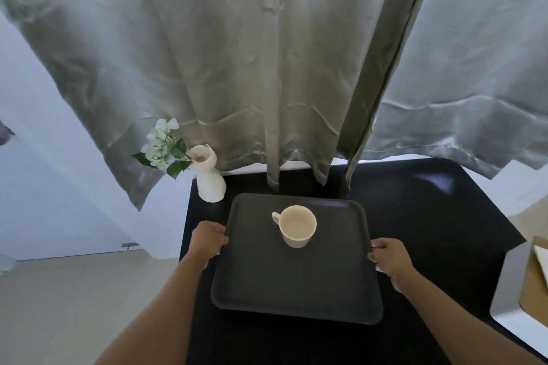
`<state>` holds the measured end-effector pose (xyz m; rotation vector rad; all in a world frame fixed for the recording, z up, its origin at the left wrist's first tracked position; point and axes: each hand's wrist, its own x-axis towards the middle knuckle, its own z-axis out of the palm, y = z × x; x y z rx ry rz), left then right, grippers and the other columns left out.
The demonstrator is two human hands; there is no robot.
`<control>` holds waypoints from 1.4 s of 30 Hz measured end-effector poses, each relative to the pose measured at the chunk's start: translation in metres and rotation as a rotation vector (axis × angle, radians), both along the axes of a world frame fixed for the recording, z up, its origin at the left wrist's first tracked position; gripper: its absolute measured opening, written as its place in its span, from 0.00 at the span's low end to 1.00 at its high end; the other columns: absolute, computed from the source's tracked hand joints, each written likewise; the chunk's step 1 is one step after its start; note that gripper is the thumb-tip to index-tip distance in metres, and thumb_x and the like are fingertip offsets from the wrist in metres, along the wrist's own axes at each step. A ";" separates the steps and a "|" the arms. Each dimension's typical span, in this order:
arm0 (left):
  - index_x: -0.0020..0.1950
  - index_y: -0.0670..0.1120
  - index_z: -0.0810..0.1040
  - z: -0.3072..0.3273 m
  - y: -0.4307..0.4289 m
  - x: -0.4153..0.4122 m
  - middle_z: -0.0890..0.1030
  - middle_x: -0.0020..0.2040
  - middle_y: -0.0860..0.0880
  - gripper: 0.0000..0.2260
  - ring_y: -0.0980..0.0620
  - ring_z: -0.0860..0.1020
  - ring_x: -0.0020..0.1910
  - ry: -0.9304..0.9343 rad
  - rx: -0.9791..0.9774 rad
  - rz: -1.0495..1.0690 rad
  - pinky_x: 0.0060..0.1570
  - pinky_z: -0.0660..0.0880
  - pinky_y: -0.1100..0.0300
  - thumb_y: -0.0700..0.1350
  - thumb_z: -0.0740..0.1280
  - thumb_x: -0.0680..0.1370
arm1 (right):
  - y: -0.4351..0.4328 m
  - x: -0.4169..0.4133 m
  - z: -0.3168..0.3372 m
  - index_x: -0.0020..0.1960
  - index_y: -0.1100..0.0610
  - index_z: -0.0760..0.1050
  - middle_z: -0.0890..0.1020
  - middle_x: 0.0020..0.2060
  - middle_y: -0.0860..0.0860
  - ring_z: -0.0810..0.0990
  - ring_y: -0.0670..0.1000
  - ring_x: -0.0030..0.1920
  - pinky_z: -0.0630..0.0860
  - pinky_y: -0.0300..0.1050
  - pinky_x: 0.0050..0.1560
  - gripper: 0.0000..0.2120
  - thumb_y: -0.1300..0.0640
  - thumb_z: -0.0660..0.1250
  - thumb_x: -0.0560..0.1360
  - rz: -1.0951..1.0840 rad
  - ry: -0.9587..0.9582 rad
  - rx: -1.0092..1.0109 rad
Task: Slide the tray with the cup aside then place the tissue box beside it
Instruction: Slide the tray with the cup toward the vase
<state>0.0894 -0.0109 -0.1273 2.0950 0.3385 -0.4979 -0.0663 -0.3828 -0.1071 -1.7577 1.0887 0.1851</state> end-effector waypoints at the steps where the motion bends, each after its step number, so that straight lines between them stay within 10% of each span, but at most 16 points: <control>1: 0.48 0.39 0.83 0.000 -0.003 -0.001 0.83 0.42 0.39 0.08 0.40 0.82 0.37 0.009 0.002 0.025 0.41 0.82 0.49 0.32 0.71 0.71 | -0.007 0.007 0.000 0.50 0.59 0.80 0.83 0.47 0.58 0.82 0.58 0.47 0.81 0.59 0.52 0.10 0.71 0.65 0.75 0.017 0.002 -0.003; 21: 0.49 0.41 0.82 -0.038 -0.071 0.046 0.82 0.43 0.41 0.10 0.47 0.79 0.30 0.054 0.118 0.198 0.29 0.77 0.59 0.33 0.69 0.70 | -0.097 0.135 -0.048 0.64 0.62 0.76 0.81 0.47 0.57 0.80 0.56 0.44 0.79 0.50 0.42 0.17 0.68 0.65 0.76 0.265 0.093 -0.052; 42: 0.56 0.40 0.80 -0.067 -0.094 0.112 0.81 0.49 0.38 0.13 0.45 0.79 0.32 0.059 0.177 0.193 0.30 0.74 0.58 0.34 0.69 0.72 | -0.121 0.193 -0.078 0.52 0.57 0.81 0.82 0.43 0.52 0.81 0.52 0.43 0.78 0.45 0.36 0.10 0.67 0.65 0.75 0.289 0.019 -0.075</control>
